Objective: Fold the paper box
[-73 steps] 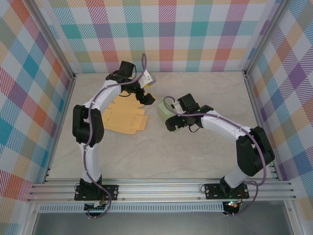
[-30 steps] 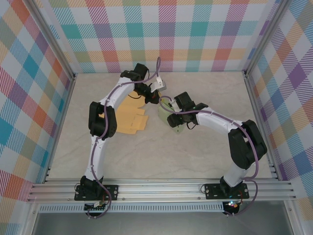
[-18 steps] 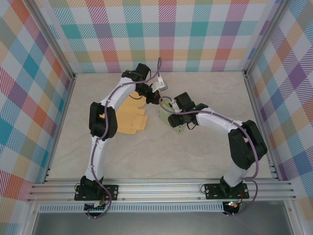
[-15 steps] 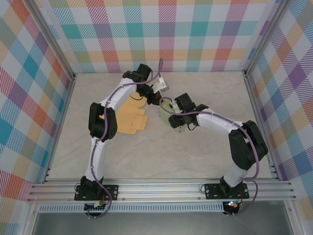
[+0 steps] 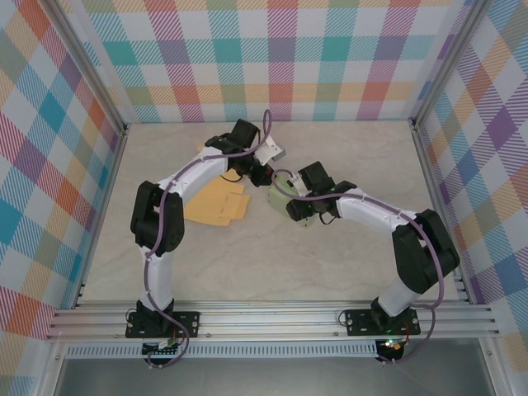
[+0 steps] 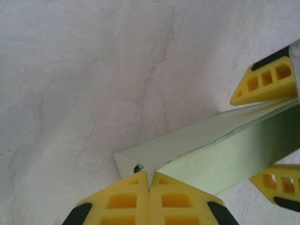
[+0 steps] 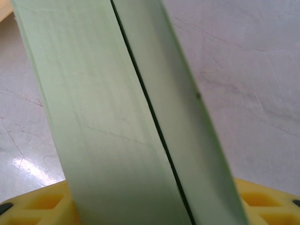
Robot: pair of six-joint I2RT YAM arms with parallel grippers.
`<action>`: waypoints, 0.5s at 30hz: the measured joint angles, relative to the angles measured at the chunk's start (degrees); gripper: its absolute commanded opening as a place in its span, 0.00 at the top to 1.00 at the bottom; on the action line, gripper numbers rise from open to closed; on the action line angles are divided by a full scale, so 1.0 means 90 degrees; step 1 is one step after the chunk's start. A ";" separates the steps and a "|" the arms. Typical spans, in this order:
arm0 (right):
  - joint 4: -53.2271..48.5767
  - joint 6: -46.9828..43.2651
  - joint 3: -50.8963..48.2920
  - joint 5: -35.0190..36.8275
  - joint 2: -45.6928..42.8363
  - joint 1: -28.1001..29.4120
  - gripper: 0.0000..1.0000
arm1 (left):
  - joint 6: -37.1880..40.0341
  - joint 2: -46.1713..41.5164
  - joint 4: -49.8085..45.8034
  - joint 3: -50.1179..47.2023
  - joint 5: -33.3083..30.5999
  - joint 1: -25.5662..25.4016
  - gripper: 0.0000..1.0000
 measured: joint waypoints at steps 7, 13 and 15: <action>0.0053 -0.0206 -0.0163 -0.0483 -0.0146 -0.0044 0.40 | -0.0901 -0.0668 0.0425 -0.0879 -0.0461 -0.0131 0.96; 0.0056 -0.0350 -0.0194 -0.0770 -0.0231 -0.0044 0.40 | -0.1413 -0.1166 0.0437 -0.1243 -0.0862 -0.0274 0.95; 0.0056 -0.0393 -0.0228 -0.0850 -0.0240 -0.0044 0.40 | -0.1559 -0.1282 0.0459 -0.1379 -0.1003 -0.0335 0.95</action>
